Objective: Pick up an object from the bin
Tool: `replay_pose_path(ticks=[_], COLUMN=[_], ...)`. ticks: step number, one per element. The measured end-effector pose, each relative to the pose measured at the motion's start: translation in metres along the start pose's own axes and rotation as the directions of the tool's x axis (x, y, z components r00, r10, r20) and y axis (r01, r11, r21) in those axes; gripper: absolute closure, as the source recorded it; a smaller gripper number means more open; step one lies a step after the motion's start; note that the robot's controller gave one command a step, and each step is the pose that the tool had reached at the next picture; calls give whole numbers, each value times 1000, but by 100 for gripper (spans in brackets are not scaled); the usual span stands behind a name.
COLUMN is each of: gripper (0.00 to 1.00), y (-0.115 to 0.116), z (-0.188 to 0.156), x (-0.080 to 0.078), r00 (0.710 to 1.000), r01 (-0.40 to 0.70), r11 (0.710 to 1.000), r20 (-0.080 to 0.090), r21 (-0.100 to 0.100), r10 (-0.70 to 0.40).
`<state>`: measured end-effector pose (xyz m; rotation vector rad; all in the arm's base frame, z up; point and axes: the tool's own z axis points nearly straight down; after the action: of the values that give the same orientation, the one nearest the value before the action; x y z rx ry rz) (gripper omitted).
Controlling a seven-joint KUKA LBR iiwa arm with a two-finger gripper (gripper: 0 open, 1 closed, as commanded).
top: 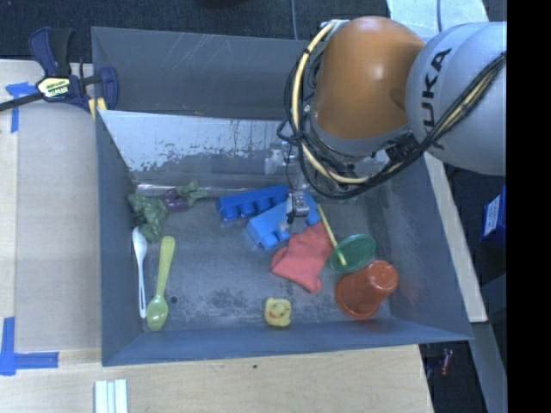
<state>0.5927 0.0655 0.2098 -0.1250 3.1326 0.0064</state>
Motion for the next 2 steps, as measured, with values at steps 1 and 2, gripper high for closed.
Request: replay_pose_path(ticks=[1, 2], gripper=[0, 0], y=[5, -39], z=[21, 72], x=[-19, -10], r00=[990, 977], r01=[140, 211], r11=[990, 977], r20=[3, 3], r21=[2, 1], r10=[-140, -211])
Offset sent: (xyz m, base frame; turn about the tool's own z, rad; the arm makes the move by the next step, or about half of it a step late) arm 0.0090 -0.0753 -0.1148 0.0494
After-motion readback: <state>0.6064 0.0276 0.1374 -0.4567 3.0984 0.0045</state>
